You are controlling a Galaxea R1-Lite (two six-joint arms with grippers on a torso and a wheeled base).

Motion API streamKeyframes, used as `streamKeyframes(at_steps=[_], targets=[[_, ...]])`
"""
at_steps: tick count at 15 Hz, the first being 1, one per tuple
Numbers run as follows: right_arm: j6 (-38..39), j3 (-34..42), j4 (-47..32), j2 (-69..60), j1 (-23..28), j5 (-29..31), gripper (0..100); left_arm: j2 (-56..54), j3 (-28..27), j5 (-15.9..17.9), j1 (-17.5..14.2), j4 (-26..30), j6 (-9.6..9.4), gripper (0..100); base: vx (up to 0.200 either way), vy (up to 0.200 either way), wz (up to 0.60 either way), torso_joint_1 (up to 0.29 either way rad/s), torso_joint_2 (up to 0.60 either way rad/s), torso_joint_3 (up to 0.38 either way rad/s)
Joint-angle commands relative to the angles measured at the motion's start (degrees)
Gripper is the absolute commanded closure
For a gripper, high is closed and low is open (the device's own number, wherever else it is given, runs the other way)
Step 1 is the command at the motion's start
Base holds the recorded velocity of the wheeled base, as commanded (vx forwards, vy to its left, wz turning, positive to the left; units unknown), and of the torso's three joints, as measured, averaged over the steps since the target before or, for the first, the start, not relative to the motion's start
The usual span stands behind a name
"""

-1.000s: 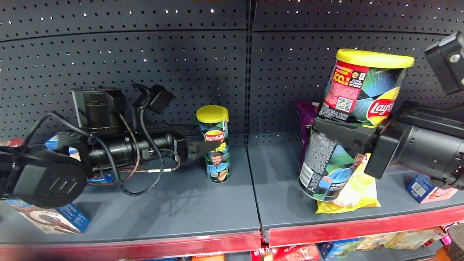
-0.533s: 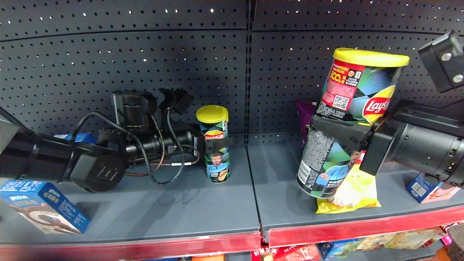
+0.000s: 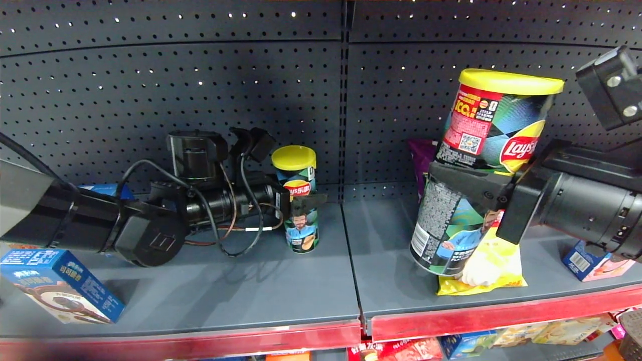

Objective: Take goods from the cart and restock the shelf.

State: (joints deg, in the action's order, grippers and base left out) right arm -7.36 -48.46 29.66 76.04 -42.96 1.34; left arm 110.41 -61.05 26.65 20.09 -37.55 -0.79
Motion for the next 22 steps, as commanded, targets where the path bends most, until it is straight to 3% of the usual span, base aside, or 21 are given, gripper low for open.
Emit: streamKeyframes(at_steps=[1,3,4,5,7,10,14,22], targets=[[-0.11,0.03,0.05,-0.02,-0.02,0.07,100,0.16,-0.03,-0.02,-0.05,0.02,0.00,0,0.000,0.000,0.00,0.000,0.00,0.000],[-0.02,0.12,0.05,-0.02,-0.11,-0.02,100,0.16,0.05,-0.02,-0.14,0.02,-0.09,0,0.000,0.000,0.00,0.000,0.00,0.000],[-0.11,0.03,0.05,-0.02,-0.11,-0.02,100,0.24,0.14,-0.02,-0.14,-0.07,-0.09,100,0.000,0.000,0.00,0.000,0.00,0.000],[-0.02,0.03,0.05,-0.02,-0.11,-0.02,100,0.24,0.14,-0.37,-0.14,0.02,-0.09,100,0.000,0.000,0.00,0.000,0.00,0.000],[-0.11,0.12,0.05,-0.02,-0.11,-0.02,100,0.24,0.05,-4.15,0.65,0.02,0.09,100,0.000,0.000,0.00,0.000,0.00,0.000],[-0.02,0.03,0.05,0.16,-0.28,-0.02,100,0.07,0.41,-4.76,2.06,-0.07,2.46,100,0.000,0.000,0.00,0.000,0.00,0.000],[-0.02,0.38,0.05,-0.11,-0.19,-0.02,100,-3.36,0.41,-5.82,3.46,0.02,2.81,100,0.000,0.000,0.00,0.000,0.00,0.000],[-0.02,0.38,-0.04,-0.20,-0.46,0.07,100,-18.13,13.77,-5.82,4.96,0.19,2.55,100,0.000,0.000,0.00,0.000,0.00,0.000]])
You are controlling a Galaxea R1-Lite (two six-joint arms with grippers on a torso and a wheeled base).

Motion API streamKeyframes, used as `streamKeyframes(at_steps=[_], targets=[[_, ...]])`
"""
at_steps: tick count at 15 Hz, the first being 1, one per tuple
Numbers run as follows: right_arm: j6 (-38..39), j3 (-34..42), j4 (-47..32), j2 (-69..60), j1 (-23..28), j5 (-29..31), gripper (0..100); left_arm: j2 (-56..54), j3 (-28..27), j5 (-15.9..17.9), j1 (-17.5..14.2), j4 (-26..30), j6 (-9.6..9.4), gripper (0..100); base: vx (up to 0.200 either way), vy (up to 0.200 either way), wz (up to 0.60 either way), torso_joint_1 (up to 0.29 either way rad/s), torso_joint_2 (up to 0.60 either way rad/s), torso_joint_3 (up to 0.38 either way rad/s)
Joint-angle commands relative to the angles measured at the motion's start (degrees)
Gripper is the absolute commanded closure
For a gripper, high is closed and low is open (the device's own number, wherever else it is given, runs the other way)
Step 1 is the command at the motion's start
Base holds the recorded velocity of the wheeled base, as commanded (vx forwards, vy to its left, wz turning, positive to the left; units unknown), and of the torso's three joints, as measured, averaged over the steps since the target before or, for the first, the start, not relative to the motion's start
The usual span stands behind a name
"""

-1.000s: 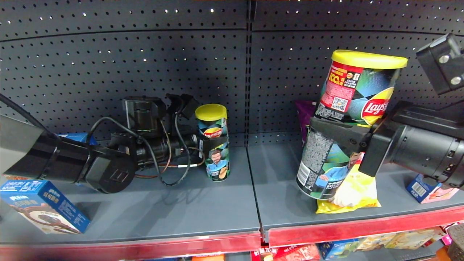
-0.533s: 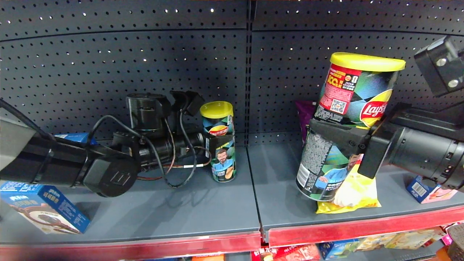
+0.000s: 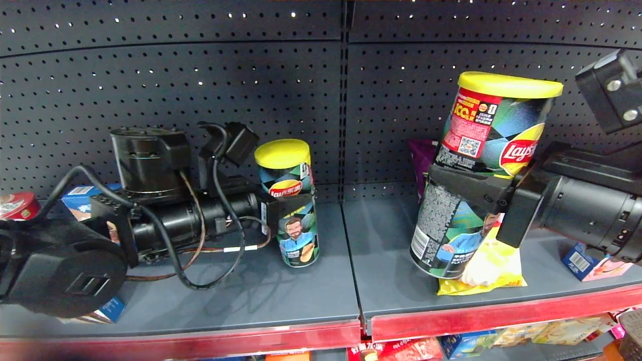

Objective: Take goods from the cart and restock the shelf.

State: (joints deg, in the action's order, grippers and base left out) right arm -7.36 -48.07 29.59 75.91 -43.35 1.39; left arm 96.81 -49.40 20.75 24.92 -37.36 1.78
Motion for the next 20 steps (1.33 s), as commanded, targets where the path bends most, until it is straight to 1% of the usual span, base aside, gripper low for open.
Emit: streamKeyframes(at_steps=[1,3,6,9,14,16,20], targets=[[-0.11,-0.01,0.03,0.03,-0.07,0.02,100,-6.19,3.52,-0.01,0.13,0.01,-0.02,100,0.000,0.000,0.00,0.000,0.00,0.000],[-0.11,-0.01,0.03,0.11,-0.16,0.10,100,-9.35,6.95,0.08,0.13,0.10,-0.02,100,0.000,0.000,0.00,0.000,0.00,0.000],[-0.11,-0.18,0.03,0.20,-0.42,0.19,100,-12.17,10.55,0.35,0.13,0.19,-0.02,100,0.000,0.000,0.00,0.000,0.00,0.000],[-0.11,-0.27,0.03,0.29,-0.42,0.19,100,-13.22,12.31,0.78,0.66,0.19,-0.11,100,0.000,0.000,0.00,0.000,0.00,0.000],[-0.11,-0.27,0.03,0.29,-0.33,0.19,100,-14.28,16.09,2.02,0.57,0.01,-0.11,100,0.000,0.000,0.00,0.000,0.00,0.000],[-0.11,-0.36,0.12,0.38,-0.42,0.10,100,-14.01,16.44,2.81,0.13,0.01,-0.02,100,0.000,0.000,0.00,0.000,0.00,0.000],[-0.11,-0.45,0.12,0.82,-0.33,0.10,100,-11.73,16.09,2.89,-0.40,-0.17,-0.02,100,0.000,0.000,0.00,0.000,0.00,0.000]])
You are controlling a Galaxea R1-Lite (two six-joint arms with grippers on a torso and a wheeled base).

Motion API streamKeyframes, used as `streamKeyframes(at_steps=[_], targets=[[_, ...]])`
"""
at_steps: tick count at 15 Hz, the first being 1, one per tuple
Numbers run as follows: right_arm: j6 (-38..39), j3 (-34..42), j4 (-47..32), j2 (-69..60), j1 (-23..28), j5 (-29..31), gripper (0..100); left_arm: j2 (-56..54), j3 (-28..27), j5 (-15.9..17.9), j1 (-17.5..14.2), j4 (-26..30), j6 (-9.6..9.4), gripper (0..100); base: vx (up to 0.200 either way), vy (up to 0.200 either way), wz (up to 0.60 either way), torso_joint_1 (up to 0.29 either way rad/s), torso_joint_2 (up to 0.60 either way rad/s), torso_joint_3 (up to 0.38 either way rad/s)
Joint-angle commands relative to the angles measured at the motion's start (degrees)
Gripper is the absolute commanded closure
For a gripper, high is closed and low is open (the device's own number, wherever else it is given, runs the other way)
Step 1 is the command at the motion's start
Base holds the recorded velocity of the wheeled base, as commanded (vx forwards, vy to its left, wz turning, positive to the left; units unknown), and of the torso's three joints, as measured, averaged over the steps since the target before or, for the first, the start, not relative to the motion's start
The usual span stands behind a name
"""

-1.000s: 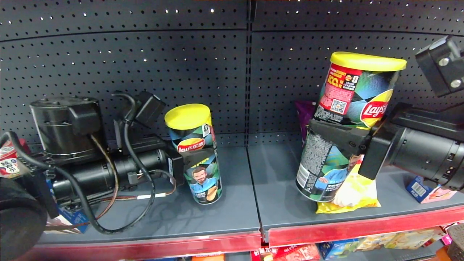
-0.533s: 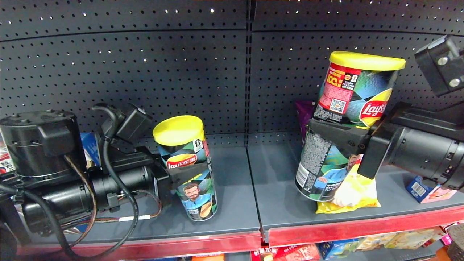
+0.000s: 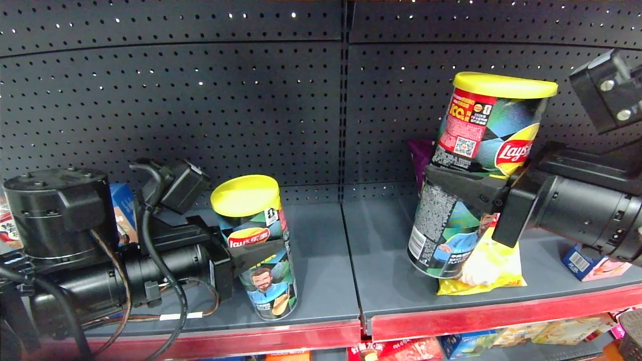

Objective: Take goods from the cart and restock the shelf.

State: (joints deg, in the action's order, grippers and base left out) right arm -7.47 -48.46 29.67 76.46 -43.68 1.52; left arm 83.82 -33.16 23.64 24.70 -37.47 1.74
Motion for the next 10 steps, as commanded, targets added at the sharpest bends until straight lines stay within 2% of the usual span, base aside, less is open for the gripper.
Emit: streamKeyframes(at_steps=[1,6,10], targets=[[-0.09,-0.15,0.04,0.27,-0.09,-0.03,100,2.13,-0.50,0.01,-0.18,-0.06,0.01,100,0.000,0.000,0.00,0.000,0.00,0.000],[-0.09,-0.15,0.04,0.18,0.00,-0.03,100,6.09,-2.96,0.09,-2.37,-0.23,-0.25,100,0.000,0.000,0.00,0.000,0.00,0.000],[0.00,-0.23,0.12,0.18,0.09,-0.12,100,7.23,-2.96,0.09,-2.46,-1.73,-0.16,100,0.000,0.000,0.00,0.000,0.00,0.000]])
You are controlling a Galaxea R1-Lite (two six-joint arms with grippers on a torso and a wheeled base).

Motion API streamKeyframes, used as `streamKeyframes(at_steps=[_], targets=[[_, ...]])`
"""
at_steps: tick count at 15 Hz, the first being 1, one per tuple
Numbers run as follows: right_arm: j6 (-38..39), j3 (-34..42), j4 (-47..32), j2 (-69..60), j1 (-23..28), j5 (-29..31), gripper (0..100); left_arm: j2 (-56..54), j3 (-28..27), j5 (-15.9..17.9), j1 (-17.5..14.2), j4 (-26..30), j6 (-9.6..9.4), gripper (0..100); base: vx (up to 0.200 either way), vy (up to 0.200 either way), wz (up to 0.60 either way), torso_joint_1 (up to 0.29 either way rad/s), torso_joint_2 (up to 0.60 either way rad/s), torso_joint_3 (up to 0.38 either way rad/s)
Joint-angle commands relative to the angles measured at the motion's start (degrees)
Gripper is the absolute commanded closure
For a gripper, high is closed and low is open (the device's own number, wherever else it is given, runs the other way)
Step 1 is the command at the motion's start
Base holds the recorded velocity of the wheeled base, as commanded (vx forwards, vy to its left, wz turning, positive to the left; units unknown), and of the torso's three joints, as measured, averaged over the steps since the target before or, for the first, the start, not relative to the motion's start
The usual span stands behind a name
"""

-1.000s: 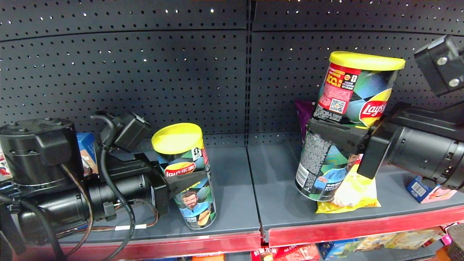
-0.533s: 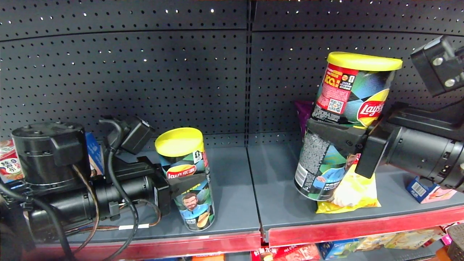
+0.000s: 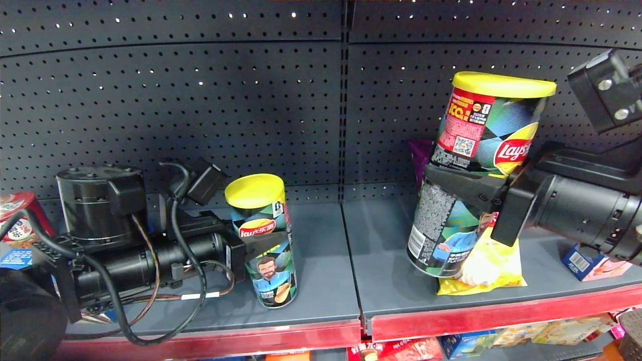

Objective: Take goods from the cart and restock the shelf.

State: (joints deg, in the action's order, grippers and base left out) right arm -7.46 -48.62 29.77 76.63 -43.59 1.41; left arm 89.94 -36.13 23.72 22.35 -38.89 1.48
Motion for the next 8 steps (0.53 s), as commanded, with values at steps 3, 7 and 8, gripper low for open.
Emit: streamKeyframes(at_steps=[3,7,8], targets=[[-0.01,-0.16,0.03,0.01,0.00,-0.01,100,2.26,0.01,0.01,-0.11,-1.98,0.02,100,0.000,0.000,0.00,0.000,0.00,0.000],[-0.01,-0.08,0.03,0.01,0.00,-0.01,100,2.26,0.19,0.01,-0.02,-1.98,0.02,100,0.000,0.000,0.00,0.000,0.00,0.000],[-0.01,-0.08,0.03,0.01,0.00,-0.01,100,2.17,0.36,0.01,-0.11,-1.98,-0.16,100,0.000,0.000,0.00,0.000,0.00,0.000]])
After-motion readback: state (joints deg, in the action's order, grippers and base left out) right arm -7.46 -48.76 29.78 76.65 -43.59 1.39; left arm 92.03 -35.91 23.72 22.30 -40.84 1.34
